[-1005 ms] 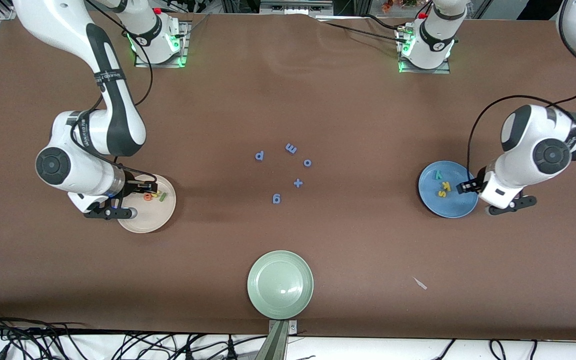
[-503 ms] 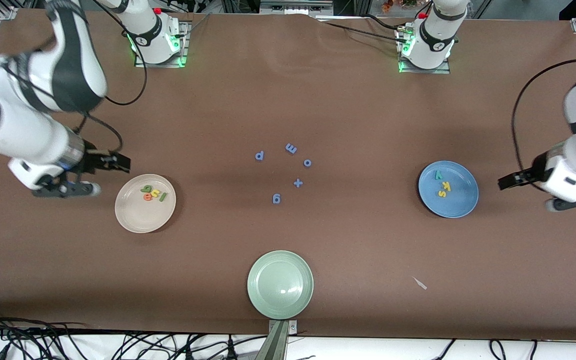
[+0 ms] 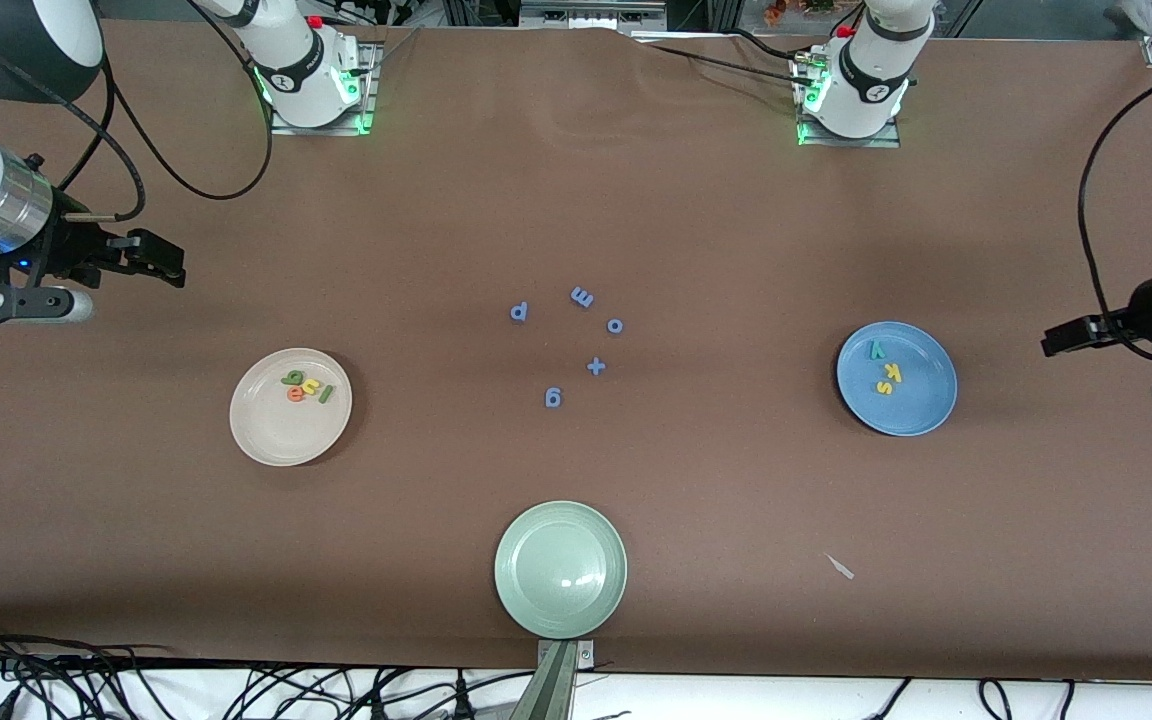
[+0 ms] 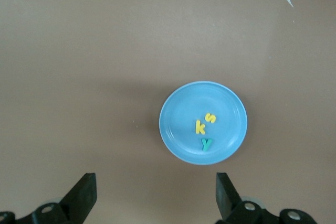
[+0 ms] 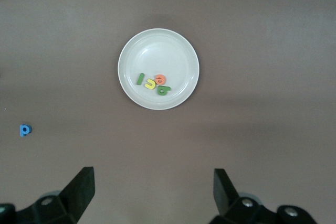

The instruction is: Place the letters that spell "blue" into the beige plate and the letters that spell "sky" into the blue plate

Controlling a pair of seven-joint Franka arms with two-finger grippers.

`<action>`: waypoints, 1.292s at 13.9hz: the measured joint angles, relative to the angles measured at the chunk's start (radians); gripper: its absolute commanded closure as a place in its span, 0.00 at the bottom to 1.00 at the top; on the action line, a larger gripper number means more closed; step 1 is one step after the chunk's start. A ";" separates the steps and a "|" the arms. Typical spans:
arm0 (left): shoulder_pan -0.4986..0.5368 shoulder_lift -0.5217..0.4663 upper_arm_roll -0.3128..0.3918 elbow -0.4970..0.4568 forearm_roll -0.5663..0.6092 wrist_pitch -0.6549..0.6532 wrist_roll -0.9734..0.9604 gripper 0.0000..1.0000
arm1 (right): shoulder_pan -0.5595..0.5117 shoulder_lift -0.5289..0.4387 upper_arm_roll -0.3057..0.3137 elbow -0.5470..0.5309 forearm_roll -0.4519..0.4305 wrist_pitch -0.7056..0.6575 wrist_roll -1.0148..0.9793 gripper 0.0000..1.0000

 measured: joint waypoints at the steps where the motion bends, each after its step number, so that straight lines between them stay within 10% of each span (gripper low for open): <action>1: -0.116 -0.022 0.115 0.016 -0.064 -0.022 0.000 0.01 | 0.000 0.004 0.001 0.001 0.000 0.001 0.000 0.00; 4: -0.409 -0.101 0.465 0.032 -0.185 -0.061 0.040 0.00 | -0.009 0.019 0.010 0.001 -0.002 0.004 0.000 0.00; 6: -0.540 -0.127 0.607 0.033 -0.203 -0.078 0.049 0.00 | -0.120 0.019 0.126 0.003 -0.009 0.004 0.000 0.00; 9: -0.615 -0.134 0.657 0.035 -0.212 -0.089 0.051 0.00 | -0.289 0.019 0.297 0.010 -0.031 0.002 0.000 0.00; 18: -0.541 -0.194 0.549 0.009 -0.193 -0.124 0.062 0.00 | -0.299 0.018 0.313 0.013 -0.035 -0.022 0.001 0.00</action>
